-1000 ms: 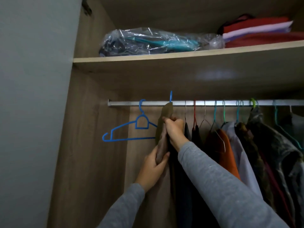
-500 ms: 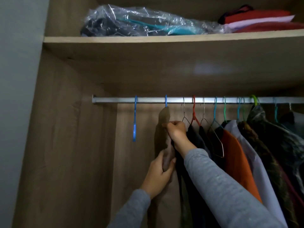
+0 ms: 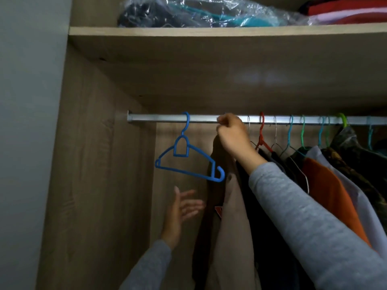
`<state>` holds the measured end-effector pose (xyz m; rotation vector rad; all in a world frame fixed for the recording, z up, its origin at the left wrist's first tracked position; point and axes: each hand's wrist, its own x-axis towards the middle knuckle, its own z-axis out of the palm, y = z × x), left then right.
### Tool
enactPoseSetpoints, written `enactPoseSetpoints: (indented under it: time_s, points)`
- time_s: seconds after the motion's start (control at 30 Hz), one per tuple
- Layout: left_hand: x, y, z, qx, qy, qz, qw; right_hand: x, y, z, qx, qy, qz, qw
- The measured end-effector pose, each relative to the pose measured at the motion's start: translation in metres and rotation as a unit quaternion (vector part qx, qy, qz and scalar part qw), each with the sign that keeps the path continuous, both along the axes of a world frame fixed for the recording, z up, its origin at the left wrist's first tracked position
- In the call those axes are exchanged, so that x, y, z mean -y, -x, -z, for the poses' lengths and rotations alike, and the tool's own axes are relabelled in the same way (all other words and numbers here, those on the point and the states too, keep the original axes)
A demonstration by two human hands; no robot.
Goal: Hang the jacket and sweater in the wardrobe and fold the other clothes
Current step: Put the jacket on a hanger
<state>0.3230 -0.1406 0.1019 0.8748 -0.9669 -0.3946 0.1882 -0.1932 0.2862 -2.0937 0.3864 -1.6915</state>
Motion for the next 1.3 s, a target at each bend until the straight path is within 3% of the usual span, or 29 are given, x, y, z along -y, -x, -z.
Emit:
enactPoseSetpoints:
  time_s: [0.1,0.2,0.27,0.33,0.5,0.67,0.93,1.3]
  points:
    - [-0.001,-0.021,-0.022,-0.184,0.027,0.094,0.978,-0.021,-0.009,-0.009,-0.170,0.051,0.044,0.983]
    - [0.000,-0.026,-0.038,-0.236,0.017,0.135,0.962,-0.037,-0.019,-0.001,-0.357,0.081,0.103,0.925]
    - [0.000,-0.026,-0.049,-0.240,0.005,0.154,0.958,-0.043,-0.026,0.007,-0.412,0.079,0.128,0.899]
    - [-0.003,-0.028,-0.061,-0.225,-0.001,0.158,0.962,-0.044,-0.033,0.015,-0.406,0.060,0.134,0.902]
    - [-0.011,-0.025,-0.094,-0.195,0.018,0.118,0.973,-0.045,-0.042,0.022,-0.250,0.005,0.086,0.964]
    - [-0.021,-0.027,-0.103,-0.136,0.019,0.065,0.988,-0.047,-0.046,0.037,-0.171,-0.018,0.044,0.984]
    - [-0.031,-0.038,-0.054,-0.183,0.015,0.058,0.981,-0.034,-0.048,0.082,-0.250,-0.125,0.004,0.960]
    - [-0.111,0.011,-0.025,-0.099,-0.050,-0.078,0.991,-0.068,-0.020,0.124,-0.292,-0.156,-0.105,0.938]
